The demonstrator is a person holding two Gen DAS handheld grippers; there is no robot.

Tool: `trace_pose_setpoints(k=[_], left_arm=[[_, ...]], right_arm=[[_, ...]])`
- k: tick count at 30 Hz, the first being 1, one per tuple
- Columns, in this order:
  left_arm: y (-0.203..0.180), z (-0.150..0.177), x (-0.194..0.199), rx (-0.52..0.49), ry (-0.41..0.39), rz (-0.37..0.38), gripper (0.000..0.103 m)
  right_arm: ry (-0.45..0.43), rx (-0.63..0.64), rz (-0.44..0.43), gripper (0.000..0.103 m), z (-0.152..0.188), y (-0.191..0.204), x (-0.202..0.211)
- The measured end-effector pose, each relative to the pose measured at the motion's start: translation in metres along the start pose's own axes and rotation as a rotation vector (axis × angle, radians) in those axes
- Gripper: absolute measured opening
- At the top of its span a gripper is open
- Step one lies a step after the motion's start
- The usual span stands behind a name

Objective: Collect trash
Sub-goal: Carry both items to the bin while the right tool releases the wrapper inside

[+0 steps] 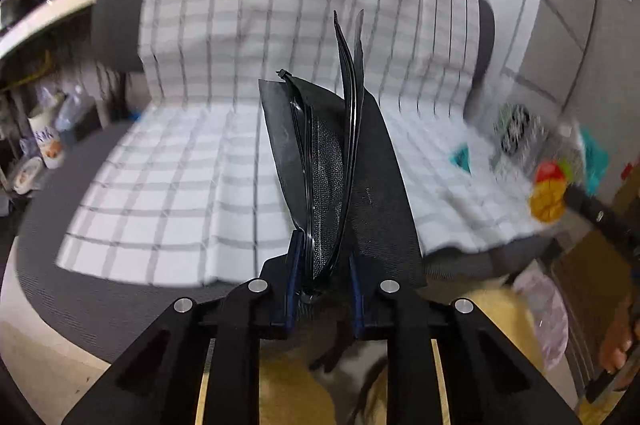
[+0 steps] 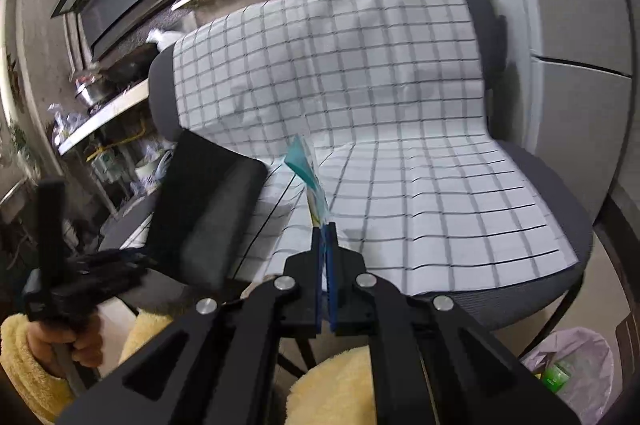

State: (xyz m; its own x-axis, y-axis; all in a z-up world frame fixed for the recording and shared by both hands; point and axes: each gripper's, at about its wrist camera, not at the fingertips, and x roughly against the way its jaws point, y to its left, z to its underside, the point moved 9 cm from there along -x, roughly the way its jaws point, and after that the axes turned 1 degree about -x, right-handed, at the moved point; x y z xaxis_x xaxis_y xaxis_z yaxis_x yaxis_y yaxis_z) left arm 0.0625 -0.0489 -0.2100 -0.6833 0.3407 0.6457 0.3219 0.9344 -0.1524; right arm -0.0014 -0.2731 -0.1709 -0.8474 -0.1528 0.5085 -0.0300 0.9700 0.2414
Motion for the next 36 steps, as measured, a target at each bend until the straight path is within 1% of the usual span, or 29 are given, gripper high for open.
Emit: trace_pose_setpoints(k=[2, 4, 6, 8, 10, 12, 14, 15, 17, 20, 22, 23, 25, 26, 29, 32, 33, 35, 36], left_arm=[[-0.003, -0.015, 0.013, 0.001, -0.039, 0.004, 0.021], [-0.014, -0.031, 0.023, -0.004, -0.076, 0.024, 0.021], [-0.039, -0.045, 0.027, -0.044, -0.111, 0.061, 0.021], [-0.063, -0.051, 0.025, -0.089, -0.128, 0.09, 0.021], [-0.093, -0.054, 0.019, -0.136, -0.135, 0.136, 0.021], [-0.128, -0.054, 0.009, -0.171, -0.13, 0.203, 0.021], [-0.157, -0.052, 0.001, -0.2, -0.126, 0.25, 0.021], [-0.179, -0.049, -0.005, -0.218, -0.125, 0.286, 0.021], [-0.204, -0.045, -0.011, -0.232, -0.119, 0.33, 0.021], [-0.25, -0.031, -0.022, -0.24, -0.095, 0.413, 0.021], [-0.27, -0.02, -0.025, -0.242, -0.071, 0.452, 0.021], [-0.277, -0.014, -0.027, -0.247, -0.057, 0.468, 0.021], [-0.291, -0.002, -0.033, -0.269, -0.022, 0.489, 0.021], [-0.296, 0.003, -0.035, -0.279, -0.01, 0.492, 0.021], [-0.304, 0.013, -0.042, -0.295, 0.021, 0.492, 0.021], [-0.3, 0.018, -0.045, -0.299, 0.033, 0.484, 0.021], [-0.3, 0.019, -0.046, -0.3, 0.038, 0.481, 0.021], [-0.299, 0.018, -0.049, -0.305, 0.045, 0.475, 0.021], [-0.299, 0.02, -0.049, -0.307, 0.049, 0.473, 0.021]], right_arm=[[-0.031, -0.018, 0.034, 0.002, -0.007, -0.016, 0.012], [-0.055, -0.038, 0.071, 0.002, -0.011, -0.033, 0.023], [-0.072, -0.059, 0.115, 0.002, -0.012, -0.054, 0.035], [-0.089, -0.092, 0.172, 0.002, -0.01, -0.08, 0.053], [-0.102, -0.123, 0.23, 0.002, -0.005, -0.104, 0.07], [-0.108, -0.156, 0.3, 0.002, 0.003, -0.13, 0.087], [-0.105, -0.185, 0.375, 0.002, 0.015, -0.156, 0.104], [-0.1, -0.199, 0.435, 0.002, 0.023, -0.172, 0.116], [-0.088, -0.215, 0.534, 0.002, 0.039, -0.196, 0.133], [-0.076, -0.249, 0.652, 0.003, 0.064, -0.226, 0.157], [-0.065, -0.274, 0.698, 0.003, 0.08, -0.24, 0.165], [-0.049, -0.294, 0.729, 0.003, 0.091, -0.25, 0.168], [-0.019, -0.341, 0.764, 0.003, 0.107, -0.264, 0.169], [-0.009, -0.358, 0.773, 0.003, 0.112, -0.269, 0.169], [0.059, -0.444, 0.812, 0.003, 0.143, -0.292, 0.164], [0.091, -0.503, 0.82, 0.003, 0.163, -0.306, 0.16], [0.106, -0.525, 0.822, 0.004, 0.167, -0.313, 0.155], [0.121, -0.559, 0.819, 0.017, 0.176, -0.32, 0.152], [0.13, -0.576, 0.816, 0.035, 0.18, -0.322, 0.149]])
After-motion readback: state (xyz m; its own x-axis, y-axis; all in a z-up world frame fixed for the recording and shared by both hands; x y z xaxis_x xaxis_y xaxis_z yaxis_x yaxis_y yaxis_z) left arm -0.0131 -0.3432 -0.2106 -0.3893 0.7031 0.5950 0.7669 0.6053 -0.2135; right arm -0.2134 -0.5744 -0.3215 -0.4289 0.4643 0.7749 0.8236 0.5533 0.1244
